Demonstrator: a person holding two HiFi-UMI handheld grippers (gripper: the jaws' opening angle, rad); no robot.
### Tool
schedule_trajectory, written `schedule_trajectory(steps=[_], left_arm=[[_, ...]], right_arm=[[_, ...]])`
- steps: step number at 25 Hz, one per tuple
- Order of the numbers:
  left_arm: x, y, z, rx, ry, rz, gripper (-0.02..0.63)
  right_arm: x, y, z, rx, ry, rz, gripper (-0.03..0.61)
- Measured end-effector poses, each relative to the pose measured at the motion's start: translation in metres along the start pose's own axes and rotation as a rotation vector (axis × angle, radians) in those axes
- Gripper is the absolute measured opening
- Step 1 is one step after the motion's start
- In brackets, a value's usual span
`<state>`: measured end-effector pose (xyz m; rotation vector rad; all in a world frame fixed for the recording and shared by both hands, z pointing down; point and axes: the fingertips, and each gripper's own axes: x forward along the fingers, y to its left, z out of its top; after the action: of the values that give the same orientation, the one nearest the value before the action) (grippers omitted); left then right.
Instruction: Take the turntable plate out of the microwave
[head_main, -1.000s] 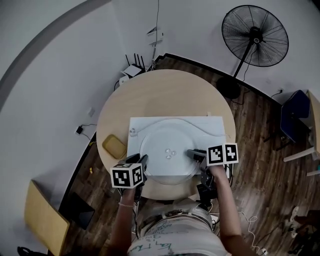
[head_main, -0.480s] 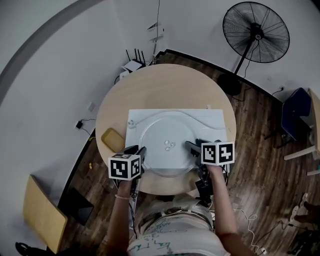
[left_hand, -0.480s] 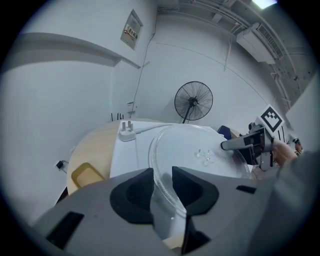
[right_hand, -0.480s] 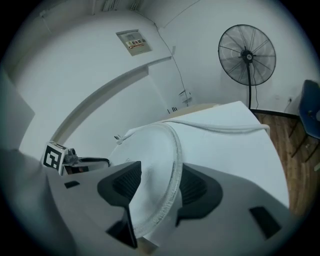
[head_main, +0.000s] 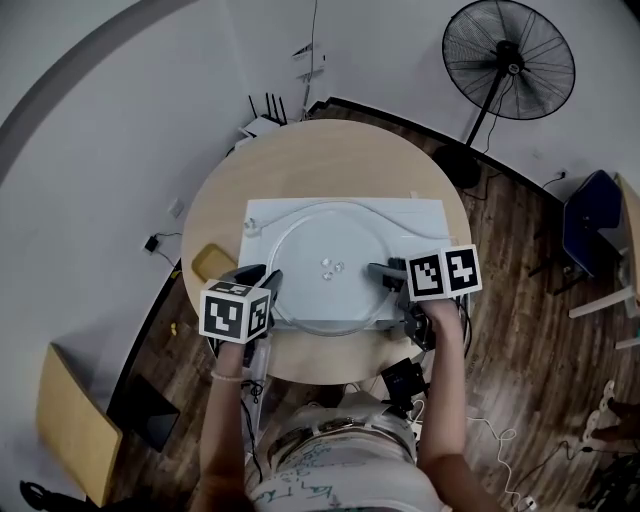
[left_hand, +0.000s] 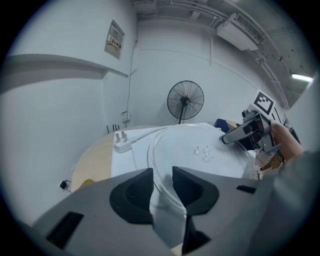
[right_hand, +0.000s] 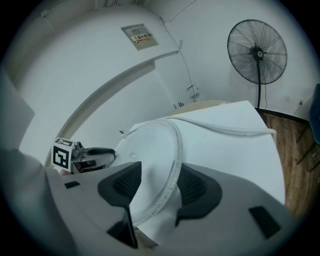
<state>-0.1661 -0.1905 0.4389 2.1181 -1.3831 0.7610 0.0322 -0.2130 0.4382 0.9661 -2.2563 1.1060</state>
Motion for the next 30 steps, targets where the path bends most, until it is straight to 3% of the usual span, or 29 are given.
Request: schedule_trajectory(steps=[5,9,11,15,22,30], left_arm=[[0.001,-0.005,0.002,0.030,-0.018,0.011,0.126],[0.003,-0.005,0.002,0.048,-0.018,0.005,0.124],[0.002,-0.005,0.002,0.056,-0.022,0.010,0.124],[0.002,-0.006,0.004,0.065,-0.036,0.017,0.105],[0.000,-0.009,0.006,0.109,-0.056,0.004,0.107],[-0.031,-0.017,0.013,0.129,-0.214,0.032,0.112]], right_arm=[[-0.004,-0.002,0.001,-0.044,0.043,0.015,0.221],[-0.004,-0.004,-0.001,-0.095,0.028,-0.039,0.248],[-0.005,-0.007,-0.003,-0.129,0.026,-0.092,0.255],[-0.013,-0.012,-0.001,-0.292,0.028,-0.255,0.249],[-0.022,-0.008,-0.003,-0.306,-0.102,-0.271,0.249],[-0.048,0.008,-0.011,-0.339,-0.309,-0.240,0.228]])
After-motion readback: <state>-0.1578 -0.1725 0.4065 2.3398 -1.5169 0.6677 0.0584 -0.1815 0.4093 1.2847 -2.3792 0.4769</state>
